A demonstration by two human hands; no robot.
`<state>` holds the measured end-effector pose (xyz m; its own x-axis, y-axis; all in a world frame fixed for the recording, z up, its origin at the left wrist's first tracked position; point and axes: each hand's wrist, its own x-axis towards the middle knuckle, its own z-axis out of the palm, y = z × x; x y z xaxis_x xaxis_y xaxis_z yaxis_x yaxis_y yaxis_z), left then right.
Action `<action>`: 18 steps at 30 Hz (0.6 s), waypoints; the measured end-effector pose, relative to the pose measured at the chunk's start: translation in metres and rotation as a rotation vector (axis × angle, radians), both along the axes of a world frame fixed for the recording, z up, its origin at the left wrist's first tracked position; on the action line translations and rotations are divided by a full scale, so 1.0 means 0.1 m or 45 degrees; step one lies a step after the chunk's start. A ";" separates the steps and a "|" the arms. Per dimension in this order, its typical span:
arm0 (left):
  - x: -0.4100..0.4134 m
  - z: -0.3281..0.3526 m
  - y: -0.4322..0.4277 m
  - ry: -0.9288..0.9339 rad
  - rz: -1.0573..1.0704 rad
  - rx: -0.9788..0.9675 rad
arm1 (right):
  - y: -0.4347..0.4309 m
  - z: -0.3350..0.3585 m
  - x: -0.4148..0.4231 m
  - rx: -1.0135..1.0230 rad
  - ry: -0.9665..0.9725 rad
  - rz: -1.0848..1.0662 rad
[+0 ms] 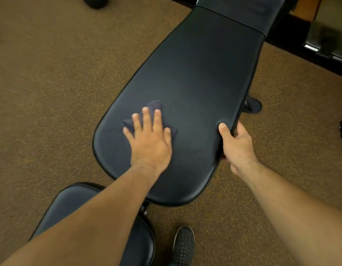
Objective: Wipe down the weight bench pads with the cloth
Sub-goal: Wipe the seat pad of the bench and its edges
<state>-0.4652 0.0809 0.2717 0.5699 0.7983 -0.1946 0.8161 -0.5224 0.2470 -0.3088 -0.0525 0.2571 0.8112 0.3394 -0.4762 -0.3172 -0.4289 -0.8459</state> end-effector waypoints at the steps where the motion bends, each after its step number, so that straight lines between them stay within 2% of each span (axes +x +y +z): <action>1: 0.10 0.01 -0.13 -0.009 -0.088 0.014 | -0.01 0.00 0.00 -0.011 -0.009 -0.001; 5: 0.29 0.04 -0.41 -0.003 -0.485 0.057 | -0.03 0.05 0.00 -0.018 -0.012 0.019; 8: -0.01 0.01 -0.12 0.010 -0.547 0.103 | -0.05 0.12 0.01 -0.038 0.041 0.026; 14: -0.93 -0.07 0.40 -0.011 0.024 -0.056 | -0.02 0.19 -0.03 -0.082 0.102 0.047; 18: -0.80 -0.05 0.13 -0.058 0.332 -0.133 | -0.01 0.17 -0.04 -0.096 0.083 0.016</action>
